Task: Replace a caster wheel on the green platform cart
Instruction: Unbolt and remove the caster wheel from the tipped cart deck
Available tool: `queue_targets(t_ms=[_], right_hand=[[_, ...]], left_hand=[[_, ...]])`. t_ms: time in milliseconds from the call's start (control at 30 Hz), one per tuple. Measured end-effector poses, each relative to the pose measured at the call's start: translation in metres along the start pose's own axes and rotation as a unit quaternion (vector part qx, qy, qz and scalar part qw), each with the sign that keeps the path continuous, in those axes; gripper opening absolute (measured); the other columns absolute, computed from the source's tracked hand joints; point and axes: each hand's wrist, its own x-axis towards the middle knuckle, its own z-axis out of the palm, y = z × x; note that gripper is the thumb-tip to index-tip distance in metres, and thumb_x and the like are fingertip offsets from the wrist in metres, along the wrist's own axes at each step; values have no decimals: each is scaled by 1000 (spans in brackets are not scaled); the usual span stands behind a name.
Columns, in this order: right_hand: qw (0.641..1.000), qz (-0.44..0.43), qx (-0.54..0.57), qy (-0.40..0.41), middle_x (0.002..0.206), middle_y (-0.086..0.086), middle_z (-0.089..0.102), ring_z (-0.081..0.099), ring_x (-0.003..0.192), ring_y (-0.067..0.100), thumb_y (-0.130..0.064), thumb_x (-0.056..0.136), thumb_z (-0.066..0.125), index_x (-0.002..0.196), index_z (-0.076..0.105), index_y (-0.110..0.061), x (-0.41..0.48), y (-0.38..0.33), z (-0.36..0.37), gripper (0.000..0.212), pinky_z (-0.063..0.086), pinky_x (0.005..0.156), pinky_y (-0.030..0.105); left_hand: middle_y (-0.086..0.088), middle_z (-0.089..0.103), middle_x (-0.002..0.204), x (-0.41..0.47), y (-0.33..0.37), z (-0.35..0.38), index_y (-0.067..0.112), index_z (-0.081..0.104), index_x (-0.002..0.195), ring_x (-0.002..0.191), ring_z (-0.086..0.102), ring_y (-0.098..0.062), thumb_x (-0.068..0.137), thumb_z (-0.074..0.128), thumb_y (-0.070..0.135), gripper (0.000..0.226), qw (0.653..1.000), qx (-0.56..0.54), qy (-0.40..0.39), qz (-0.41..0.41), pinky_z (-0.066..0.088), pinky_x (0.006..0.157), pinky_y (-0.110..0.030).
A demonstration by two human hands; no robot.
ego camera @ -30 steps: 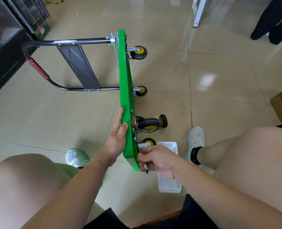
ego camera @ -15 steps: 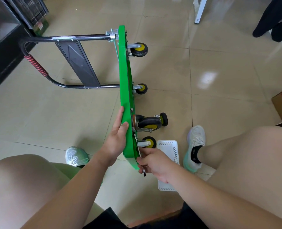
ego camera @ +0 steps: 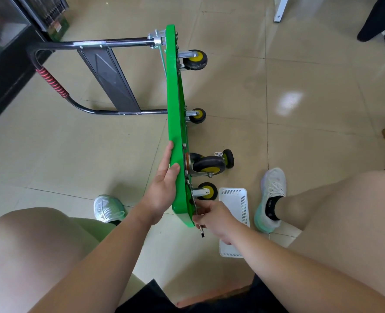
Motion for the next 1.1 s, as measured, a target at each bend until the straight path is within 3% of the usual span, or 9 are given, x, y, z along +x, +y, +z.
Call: queue_targets(t_ms=[133,200,300,433,500,733,900,1100], right_hand=[[1000,-8,-11,-2,116,-7,74,67,106,14,5,89,68,133,66,-23,10,5,-5,52,51,103,32],[1000,-10,-17,-5,107,-13,75,67,97,5,3,89,70,130,68,-24,10,6,-8,49,51,100,27],[999,-8,-38,3,85,-19,71,60,74,-1,-2,89,72,128,69,-24,3,8,-12,45,48,83,18],[998,13,-51,-19,84,-3,72,59,66,13,-2,89,70,130,68,-24,-14,7,-14,47,54,81,35],[999,29,-11,-32,76,-2,70,58,62,17,6,89,67,128,69,-19,-24,6,-15,46,58,76,36],[993,59,79,-71,85,10,63,61,68,21,5,93,63,109,71,-9,-50,-26,-18,23,60,70,33],[990,69,98,-81,87,17,61,62,67,21,0,94,64,115,67,7,-47,-42,-16,23,59,69,34],[985,74,135,-83,77,12,59,59,61,19,-1,96,61,103,66,4,-42,-51,-11,10,57,59,29]], left_hand=[[14,36,163,-1,1,2,84,24,133,145,44,-21,97,39,49,52,1000,-9,3,-2,37,119,-52],[13,36,163,0,2,1,84,24,134,144,45,-24,97,39,50,52,1000,-10,3,-6,39,118,-54],[12,37,162,1,0,1,83,24,134,144,45,-24,97,39,50,52,1000,-8,5,-2,39,118,-54],[15,39,161,1,0,2,82,26,135,145,44,-19,98,39,49,52,1000,-7,14,5,35,121,-53],[16,40,160,0,0,2,82,27,135,145,45,-19,98,39,48,52,1000,-8,15,3,36,120,-53],[16,40,160,-1,1,3,83,28,133,143,46,-17,97,39,48,51,1000,-4,22,9,37,120,-51],[15,40,160,-2,2,2,83,30,131,142,47,-16,96,39,48,50,1000,-3,25,6,39,118,-50],[20,43,157,-1,1,2,82,29,133,143,47,-13,96,39,49,51,999,12,35,7,35,121,-48]])
